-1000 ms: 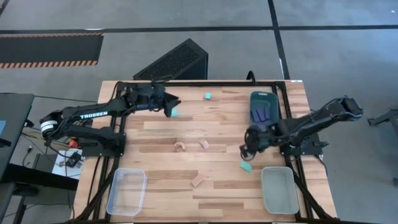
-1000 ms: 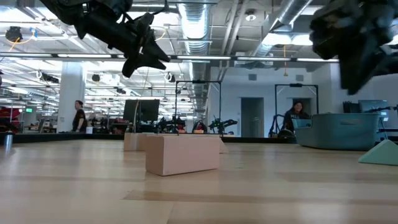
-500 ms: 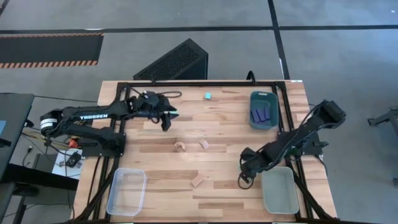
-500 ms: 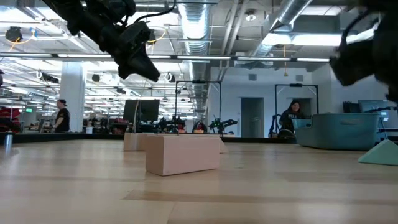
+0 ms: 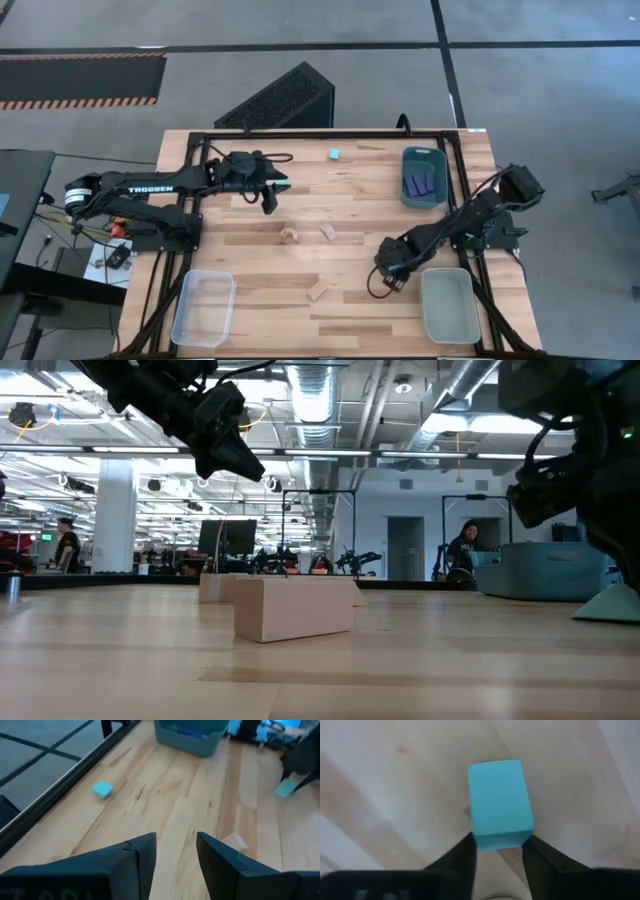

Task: Sort & place blocks by color
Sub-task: Put the light blue block into the transparent bin

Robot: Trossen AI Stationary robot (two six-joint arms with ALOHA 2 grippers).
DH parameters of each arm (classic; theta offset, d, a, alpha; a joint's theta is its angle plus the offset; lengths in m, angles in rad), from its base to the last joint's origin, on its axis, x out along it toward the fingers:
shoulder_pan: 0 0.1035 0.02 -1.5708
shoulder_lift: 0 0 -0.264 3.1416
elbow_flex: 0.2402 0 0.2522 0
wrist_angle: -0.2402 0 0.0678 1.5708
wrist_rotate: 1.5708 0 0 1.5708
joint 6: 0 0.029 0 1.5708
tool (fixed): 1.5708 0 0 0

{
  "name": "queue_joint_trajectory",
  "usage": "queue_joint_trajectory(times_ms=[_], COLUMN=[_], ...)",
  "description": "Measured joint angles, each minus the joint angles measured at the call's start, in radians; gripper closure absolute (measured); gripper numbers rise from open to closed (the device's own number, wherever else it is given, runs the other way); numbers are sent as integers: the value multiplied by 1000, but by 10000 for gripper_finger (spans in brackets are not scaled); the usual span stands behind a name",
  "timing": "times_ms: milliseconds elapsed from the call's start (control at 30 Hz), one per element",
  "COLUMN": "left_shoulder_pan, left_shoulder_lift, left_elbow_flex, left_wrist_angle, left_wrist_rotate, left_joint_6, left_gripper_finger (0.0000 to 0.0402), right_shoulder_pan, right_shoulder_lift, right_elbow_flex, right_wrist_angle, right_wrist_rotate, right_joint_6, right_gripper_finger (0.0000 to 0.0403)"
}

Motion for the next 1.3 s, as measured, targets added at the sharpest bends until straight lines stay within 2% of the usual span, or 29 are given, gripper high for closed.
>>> queue_joint_trajectory(times_ms=[67, 167, 267, 367, 533, 667, 767, 933, 1067, 1300], left_shoulder_pan=[0, 0, -3, -13, -18, -18, -18, -18, -20, -21], left_shoulder_lift=[0, 0, 0, 0, -39, -90, -127, -213, -299, -431], left_elbow_flex=[0, 0, 0, 1, 1, 1, 1, 1, 2, 0], left_wrist_angle=[16, 66, 123, 173, 82, 45, 47, -11, -95, -251], left_wrist_rotate=[-5, -12, 4, 23, 26, 20, 6, -48, -94, -142], left_joint_6=[-13, -83, -205, -277, -263, -283, -306, -327, -341, -342], left_gripper_finger=[274, 272, 264, 250, 224, 213, 212, 212, 212, 212], right_shoulder_pan=[-10, -35, -64, -110, -189, -198, -208, -279, -344, -406], right_shoulder_lift=[-28, -86, -149, -204, -239, -241, -219, -133, 3, 308], right_elbow_flex=[-3, -1, -4, -1, -3, -2, -2, 7, 118, 483], right_wrist_angle=[29, 85, 134, 208, 245, 283, 375, 658, 743, 726], right_wrist_rotate=[25, 149, 192, 226, 245, 278, 305, 275, 246, 190], right_joint_6=[-51, -113, -173, -232, -260, -333, -425, -548, -649, -856], right_gripper_finger=[297, 353, 388, 396, 364, 344, 332, 296, 249, 162])
